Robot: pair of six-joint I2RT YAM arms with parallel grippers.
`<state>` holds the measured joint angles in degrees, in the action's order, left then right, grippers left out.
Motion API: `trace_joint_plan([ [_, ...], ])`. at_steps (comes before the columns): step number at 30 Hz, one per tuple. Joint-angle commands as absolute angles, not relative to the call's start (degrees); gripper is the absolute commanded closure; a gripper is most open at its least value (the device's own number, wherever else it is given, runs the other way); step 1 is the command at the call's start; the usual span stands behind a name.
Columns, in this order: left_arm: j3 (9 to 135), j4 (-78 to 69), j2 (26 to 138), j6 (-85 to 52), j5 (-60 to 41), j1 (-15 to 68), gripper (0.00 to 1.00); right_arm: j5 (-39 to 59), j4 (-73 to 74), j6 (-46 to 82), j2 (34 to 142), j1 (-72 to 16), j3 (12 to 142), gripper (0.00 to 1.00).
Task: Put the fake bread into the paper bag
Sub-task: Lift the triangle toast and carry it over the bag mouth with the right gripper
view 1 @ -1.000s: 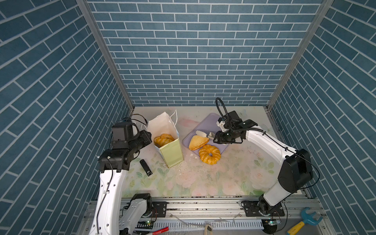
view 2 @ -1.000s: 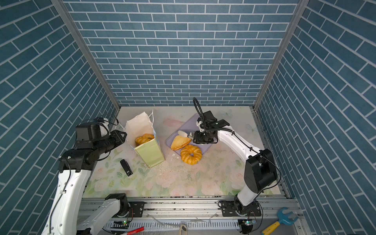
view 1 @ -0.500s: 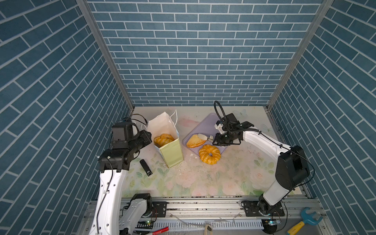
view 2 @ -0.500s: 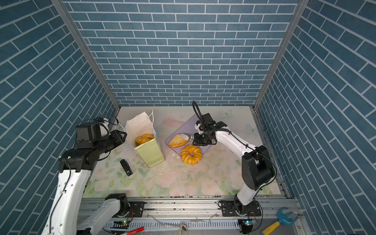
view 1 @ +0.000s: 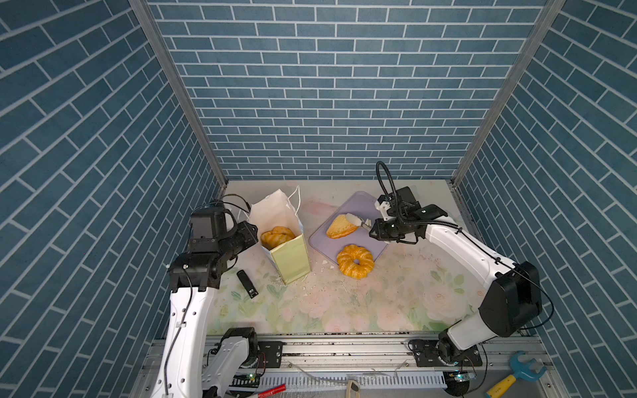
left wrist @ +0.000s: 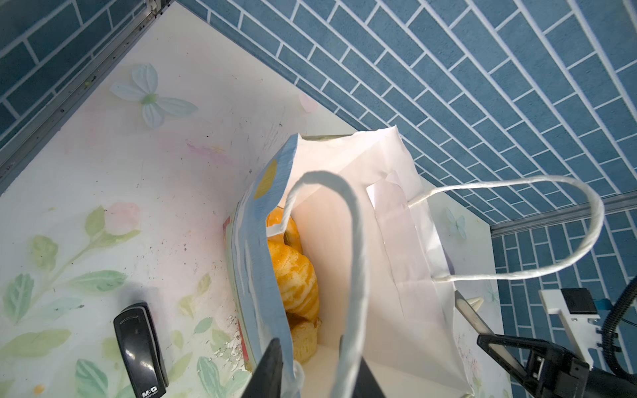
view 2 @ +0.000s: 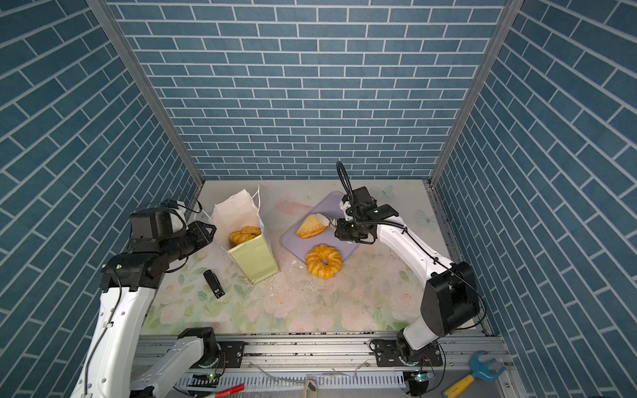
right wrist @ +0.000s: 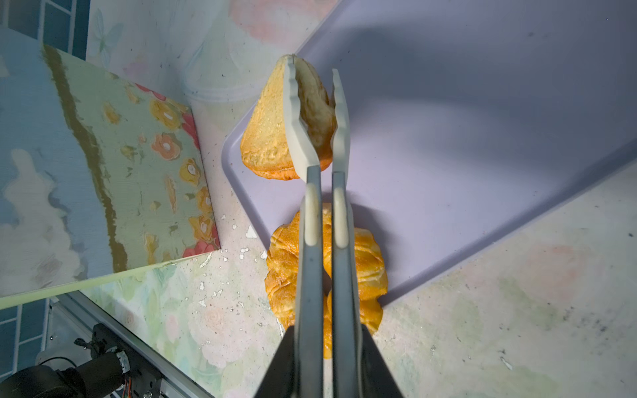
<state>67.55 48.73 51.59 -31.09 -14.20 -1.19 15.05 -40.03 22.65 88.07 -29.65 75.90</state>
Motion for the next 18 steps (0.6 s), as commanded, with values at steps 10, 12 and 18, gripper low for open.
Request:
trace_joint_plan([
  [10, 67.89, 48.15, 51.56, -29.69, -13.36, -1.05, 0.69, 5.38, -46.74, 16.82, 76.92, -28.92, 82.10, 0.94],
  [12, 68.01, 48.33, 51.70, -29.51, -13.00, -1.10, 0.69, 5.36, -47.54, 15.71, 75.12, -28.89, 84.40, 0.94],
  [18, 68.55, 48.34, 52.10, -29.38, -12.32, -1.06, 0.69, 6.47, -48.58, 12.69, 73.52, -29.28, 96.08, 0.94],
])
